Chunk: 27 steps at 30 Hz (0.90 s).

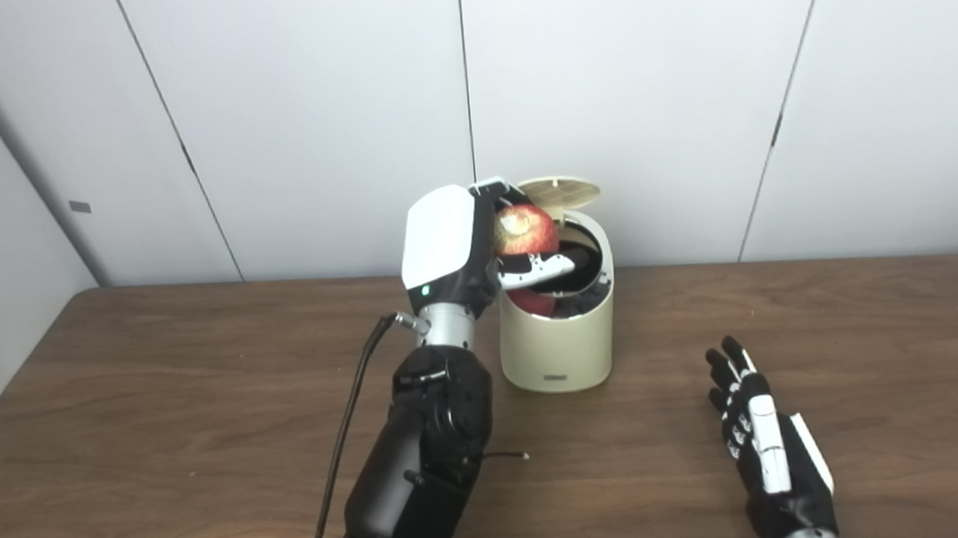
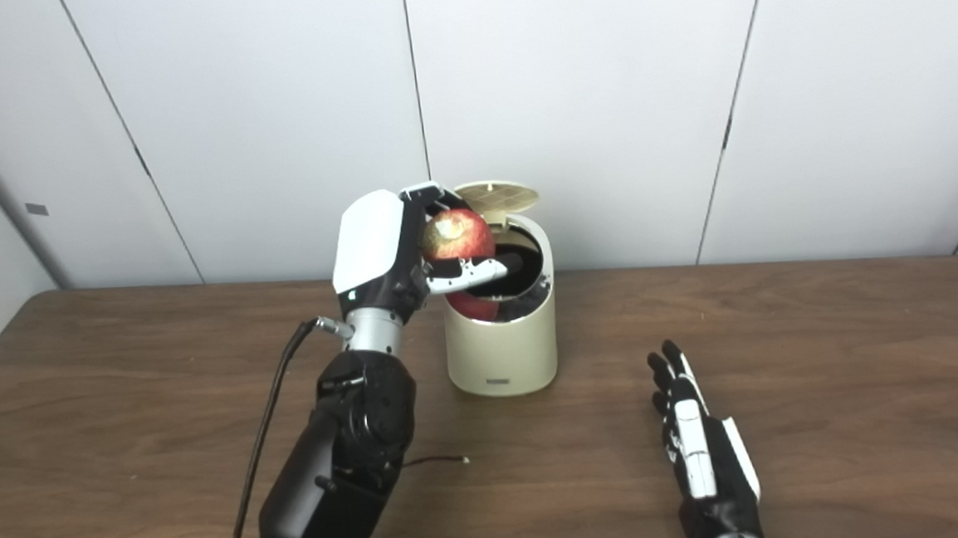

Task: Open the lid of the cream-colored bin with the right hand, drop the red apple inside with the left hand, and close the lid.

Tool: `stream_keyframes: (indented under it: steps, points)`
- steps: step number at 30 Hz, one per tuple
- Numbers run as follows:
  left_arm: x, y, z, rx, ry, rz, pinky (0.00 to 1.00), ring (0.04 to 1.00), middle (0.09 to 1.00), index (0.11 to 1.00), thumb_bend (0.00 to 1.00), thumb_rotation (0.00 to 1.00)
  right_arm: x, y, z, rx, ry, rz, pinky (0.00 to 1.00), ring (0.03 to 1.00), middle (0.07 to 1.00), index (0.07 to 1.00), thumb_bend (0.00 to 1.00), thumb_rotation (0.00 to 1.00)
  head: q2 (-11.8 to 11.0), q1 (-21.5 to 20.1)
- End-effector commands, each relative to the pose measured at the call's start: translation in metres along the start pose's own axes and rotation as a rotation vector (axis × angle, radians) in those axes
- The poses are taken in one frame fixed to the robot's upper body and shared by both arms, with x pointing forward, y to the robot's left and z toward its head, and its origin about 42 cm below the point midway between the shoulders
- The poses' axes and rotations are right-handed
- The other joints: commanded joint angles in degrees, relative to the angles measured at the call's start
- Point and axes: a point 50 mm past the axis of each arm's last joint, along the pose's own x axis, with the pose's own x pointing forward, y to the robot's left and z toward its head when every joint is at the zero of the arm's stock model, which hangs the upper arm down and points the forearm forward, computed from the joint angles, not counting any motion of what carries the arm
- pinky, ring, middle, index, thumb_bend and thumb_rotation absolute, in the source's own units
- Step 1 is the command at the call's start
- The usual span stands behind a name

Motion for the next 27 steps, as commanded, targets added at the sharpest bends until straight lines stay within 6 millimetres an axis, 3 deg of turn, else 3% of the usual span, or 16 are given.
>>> stream_keyframes:
  steps: [1,11,17,27]
  points:
    - [0.021,0.015,0.028,-0.043,-0.101,0.071,0.32,0.431,0.511,0.529,0.47,0.00,0.002,0.008,-0.002,0.014,-0.001,0.009,1.00,1.000,0.963,0.999,0.55,1.00,0.08,-0.05]
    - [0.027,0.007,0.037,-0.040,-0.099,0.050,0.27,0.419,0.532,0.521,0.47,0.00,0.003,0.004,-0.002,0.023,-0.001,-0.015,1.00,0.997,0.962,0.996,0.57,1.00,-0.04,-0.16]
    - [0.024,0.002,0.042,-0.051,-0.097,0.031,0.29,0.446,0.588,0.496,0.46,0.00,0.003,0.003,-0.002,0.024,-0.002,-0.023,1.00,1.000,0.960,0.995,0.55,1.00,-0.08,-0.37]
    - [0.017,-0.004,0.049,-0.066,-0.093,0.021,0.29,0.434,0.579,0.503,0.46,0.00,0.001,-0.001,0.001,0.037,-0.009,-0.029,1.00,1.000,0.974,1.000,0.56,1.00,0.23,-0.59]
